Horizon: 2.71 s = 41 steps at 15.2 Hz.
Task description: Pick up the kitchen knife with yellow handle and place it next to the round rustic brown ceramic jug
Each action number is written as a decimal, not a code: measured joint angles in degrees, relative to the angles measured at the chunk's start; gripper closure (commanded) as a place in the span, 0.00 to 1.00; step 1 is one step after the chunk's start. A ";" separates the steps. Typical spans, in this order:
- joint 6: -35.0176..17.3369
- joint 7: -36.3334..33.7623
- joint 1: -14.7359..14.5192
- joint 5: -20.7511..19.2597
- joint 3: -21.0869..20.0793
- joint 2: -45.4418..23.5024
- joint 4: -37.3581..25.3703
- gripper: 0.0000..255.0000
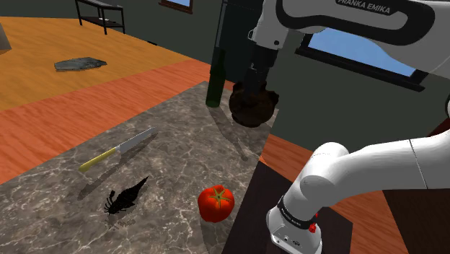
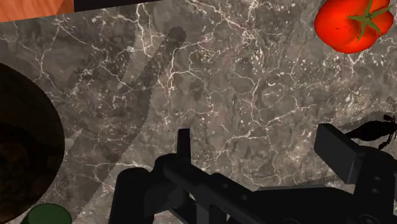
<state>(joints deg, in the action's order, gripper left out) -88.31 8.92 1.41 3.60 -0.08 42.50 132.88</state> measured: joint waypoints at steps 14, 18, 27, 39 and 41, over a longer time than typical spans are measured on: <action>-12.95 -36.18 2.75 11.21 -19.52 -6.71 3.40 0.00; -18.70 -48.34 4.89 12.33 -26.13 -13.72 1.03 0.00; -29.39 -78.92 11.05 4.03 -39.35 -35.31 -9.96 0.00; -30.20 -118.48 2.43 -18.61 -35.58 -67.98 -35.10 0.00; -30.49 -120.35 1.47 -19.74 -34.47 -70.28 -36.86 0.00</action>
<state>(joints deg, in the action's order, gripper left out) -118.81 -111.44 2.88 -16.14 -34.55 -27.78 96.02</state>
